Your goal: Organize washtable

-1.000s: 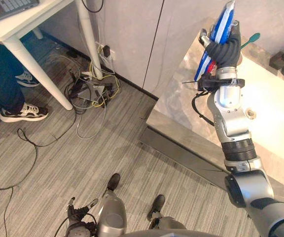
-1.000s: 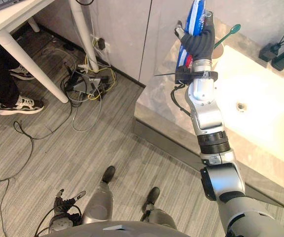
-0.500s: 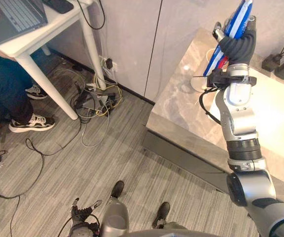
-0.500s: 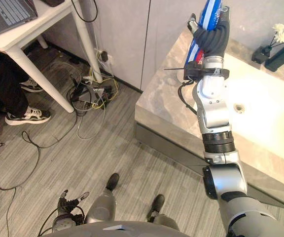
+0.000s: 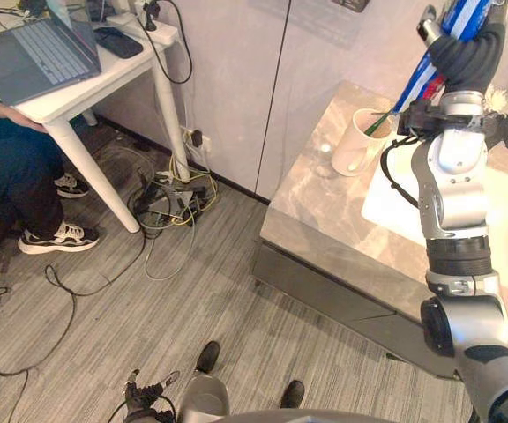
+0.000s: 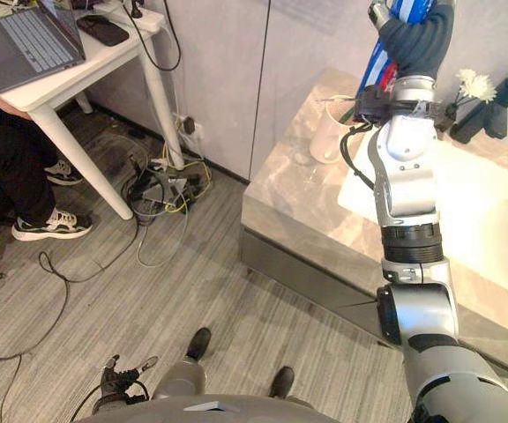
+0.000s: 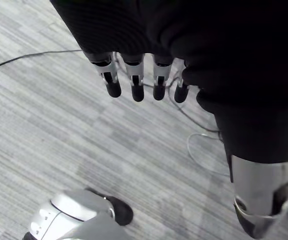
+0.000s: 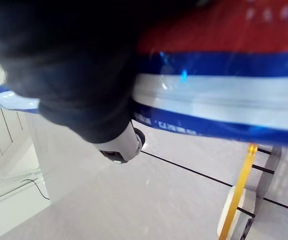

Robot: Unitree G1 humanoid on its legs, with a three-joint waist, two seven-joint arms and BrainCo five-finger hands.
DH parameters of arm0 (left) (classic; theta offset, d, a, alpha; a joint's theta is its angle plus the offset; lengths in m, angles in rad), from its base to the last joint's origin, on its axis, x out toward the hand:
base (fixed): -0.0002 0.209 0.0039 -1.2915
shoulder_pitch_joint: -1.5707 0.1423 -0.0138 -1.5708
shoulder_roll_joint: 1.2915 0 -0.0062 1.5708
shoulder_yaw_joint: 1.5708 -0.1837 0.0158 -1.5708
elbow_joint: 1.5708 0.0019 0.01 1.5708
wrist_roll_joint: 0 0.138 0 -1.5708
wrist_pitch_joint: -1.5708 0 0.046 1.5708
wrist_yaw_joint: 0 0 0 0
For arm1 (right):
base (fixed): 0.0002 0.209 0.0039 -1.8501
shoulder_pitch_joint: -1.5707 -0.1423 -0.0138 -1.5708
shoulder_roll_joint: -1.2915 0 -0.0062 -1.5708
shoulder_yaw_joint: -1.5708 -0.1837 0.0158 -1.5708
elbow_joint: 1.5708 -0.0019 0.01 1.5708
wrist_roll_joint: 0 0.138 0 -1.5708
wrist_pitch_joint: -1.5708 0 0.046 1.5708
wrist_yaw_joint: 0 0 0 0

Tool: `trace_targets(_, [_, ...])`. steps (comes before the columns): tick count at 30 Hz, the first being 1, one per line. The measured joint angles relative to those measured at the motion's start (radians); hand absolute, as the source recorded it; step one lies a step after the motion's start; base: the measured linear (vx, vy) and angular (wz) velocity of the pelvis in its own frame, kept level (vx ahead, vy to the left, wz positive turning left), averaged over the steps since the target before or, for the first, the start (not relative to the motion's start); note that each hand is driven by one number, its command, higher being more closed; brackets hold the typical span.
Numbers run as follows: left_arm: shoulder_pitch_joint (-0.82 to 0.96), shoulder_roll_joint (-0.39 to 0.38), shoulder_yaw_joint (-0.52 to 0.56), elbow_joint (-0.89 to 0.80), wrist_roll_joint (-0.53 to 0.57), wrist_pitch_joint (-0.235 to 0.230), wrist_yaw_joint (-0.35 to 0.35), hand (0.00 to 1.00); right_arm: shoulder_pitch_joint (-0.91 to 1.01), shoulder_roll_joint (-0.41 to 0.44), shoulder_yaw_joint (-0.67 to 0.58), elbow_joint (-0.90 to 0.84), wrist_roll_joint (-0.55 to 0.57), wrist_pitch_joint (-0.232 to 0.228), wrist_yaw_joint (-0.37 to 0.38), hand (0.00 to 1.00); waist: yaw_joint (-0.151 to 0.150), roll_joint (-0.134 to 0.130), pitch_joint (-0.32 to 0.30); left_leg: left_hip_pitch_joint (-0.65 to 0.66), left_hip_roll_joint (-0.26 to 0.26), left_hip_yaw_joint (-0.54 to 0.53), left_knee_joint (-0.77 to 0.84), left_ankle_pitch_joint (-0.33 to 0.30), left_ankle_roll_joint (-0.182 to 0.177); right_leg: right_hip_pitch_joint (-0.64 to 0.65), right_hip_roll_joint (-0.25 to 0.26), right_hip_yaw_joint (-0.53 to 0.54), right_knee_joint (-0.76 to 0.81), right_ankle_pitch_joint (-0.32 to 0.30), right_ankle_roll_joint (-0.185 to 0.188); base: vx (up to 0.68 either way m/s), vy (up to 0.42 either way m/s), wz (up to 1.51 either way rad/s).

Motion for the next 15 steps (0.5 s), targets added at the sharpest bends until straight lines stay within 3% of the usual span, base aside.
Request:
trace_targets(5, [0.001, 0.001, 0.013, 0.019, 0.000, 0.003, 0.003, 0.00, 0.000, 0.000, 0.000, -0.001, 0.000, -0.001, -0.001, 1.00, -0.002, -0.004, -0.004, 0.012, 0.000, 0.000, -0.011, 0.006, 0.000, 0.006, -0.001, 0.000, 0.000, 0.000, 0.000, 0.00, 0.000, 0.00])
trace_targets(6, [0.000, 0.010, 0.033, 0.058, 0.000, 0.008, 0.013, 0.00, -0.048, 0.000, 0.005, 0.005, -0.001, -0.008, -0.004, 1.00, -0.012, -0.026, -0.052, 0.018, 0.000, -0.001, -0.012, 0.010, 0.000, 0.023, 0.001, -0.002, -0.018, 0.006, 0.003, 0.00, 0.000, 0.00])
trace_targets(9, [0.000, 0.010, 0.033, 0.058, 0.000, 0.008, 0.013, 0.00, -0.047, 0.000, 0.005, 0.005, -0.001, -0.008, -0.004, 1.00, -0.012, -0.026, -0.052, 0.018, 0.000, -0.001, -0.012, 0.010, 0.000, 0.023, 0.001, -0.002, -0.018, 0.006, 0.003, 0.00, 0.000, 0.00])
trace_targets(13, [0.000, 0.013, 0.033, 0.061, -0.003, 0.010, 0.010, 0.00, 0.042, 0.000, 0.004, 0.002, -0.001, -0.013, 0.003, 1.00, -0.016, -0.030, -0.057, 0.029, 0.000, 0.002, -0.011, 0.010, 0.000, 0.030, 0.001, 0.000, -0.016, 0.006, 0.003, 0.00, 0.001, -0.01])
trace_targets(15, [0.000, 0.023, 0.033, 0.085, -0.045, 0.013, -0.007, 0.00, 0.149, 0.002, 0.000, 0.002, 0.000, -0.003, 0.026, 1.00, -0.037, -0.028, -0.057, 0.045, 0.001, 0.015, -0.011, 0.010, 0.000, 0.032, 0.000, 0.017, -0.003, 0.006, 0.002, -0.02, 0.015, -0.16])
